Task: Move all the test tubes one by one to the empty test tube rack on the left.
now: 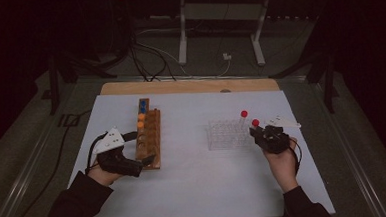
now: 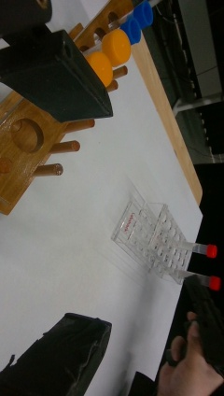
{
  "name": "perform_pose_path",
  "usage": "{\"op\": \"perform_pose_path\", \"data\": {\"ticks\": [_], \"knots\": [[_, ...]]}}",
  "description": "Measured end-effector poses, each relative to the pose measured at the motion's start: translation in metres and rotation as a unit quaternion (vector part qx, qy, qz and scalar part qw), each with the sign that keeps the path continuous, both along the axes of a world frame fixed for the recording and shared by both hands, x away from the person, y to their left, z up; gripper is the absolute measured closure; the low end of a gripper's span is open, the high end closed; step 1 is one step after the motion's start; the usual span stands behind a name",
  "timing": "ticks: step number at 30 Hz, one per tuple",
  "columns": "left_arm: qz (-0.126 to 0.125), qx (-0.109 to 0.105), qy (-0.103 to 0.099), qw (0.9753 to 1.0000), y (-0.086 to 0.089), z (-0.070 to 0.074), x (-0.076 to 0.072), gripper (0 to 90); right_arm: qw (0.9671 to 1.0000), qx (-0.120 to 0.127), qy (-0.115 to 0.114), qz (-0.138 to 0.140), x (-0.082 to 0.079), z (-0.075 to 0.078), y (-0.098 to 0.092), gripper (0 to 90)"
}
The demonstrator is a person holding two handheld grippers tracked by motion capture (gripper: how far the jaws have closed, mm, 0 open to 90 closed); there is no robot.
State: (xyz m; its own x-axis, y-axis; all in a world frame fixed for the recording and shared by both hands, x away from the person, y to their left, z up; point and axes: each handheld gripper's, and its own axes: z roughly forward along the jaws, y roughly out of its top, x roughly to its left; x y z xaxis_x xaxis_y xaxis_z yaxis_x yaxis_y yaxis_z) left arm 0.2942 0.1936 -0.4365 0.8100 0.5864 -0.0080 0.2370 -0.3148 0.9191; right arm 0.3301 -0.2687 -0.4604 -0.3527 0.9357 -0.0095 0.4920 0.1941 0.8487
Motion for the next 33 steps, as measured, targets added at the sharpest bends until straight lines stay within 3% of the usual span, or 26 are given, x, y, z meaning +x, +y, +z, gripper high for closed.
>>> {"op": "perform_pose_path", "data": {"ticks": [5,12,17,24,33], "knots": [[-0.001,0.001,-0.002,1.0000,-0.001,0.002,-0.001,2.0,0.9992,-0.005,-0.039,0.003,-0.010,0.022,0.003,74.2],[-0.011,0.000,-0.003,0.9999,-0.005,0.005,-0.002,2.0,0.9970,-0.003,-0.070,0.032,-0.026,0.045,0.016,74.3],[-0.026,0.002,-0.001,0.9997,-0.012,0.008,-0.004,2.1,0.9940,0.012,-0.067,0.085,-0.037,0.054,0.038,74.3],[-0.035,-0.007,-0.003,0.9993,-0.021,0.011,-0.006,2.1,0.9850,0.030,-0.047,0.163,-0.056,0.047,0.079,74.3],[-0.077,-0.012,0.001,0.9970,-0.049,0.016,-0.007,4.6,0.9769,0.016,-0.019,0.212,-0.064,0.029,0.110,74.3]]}}
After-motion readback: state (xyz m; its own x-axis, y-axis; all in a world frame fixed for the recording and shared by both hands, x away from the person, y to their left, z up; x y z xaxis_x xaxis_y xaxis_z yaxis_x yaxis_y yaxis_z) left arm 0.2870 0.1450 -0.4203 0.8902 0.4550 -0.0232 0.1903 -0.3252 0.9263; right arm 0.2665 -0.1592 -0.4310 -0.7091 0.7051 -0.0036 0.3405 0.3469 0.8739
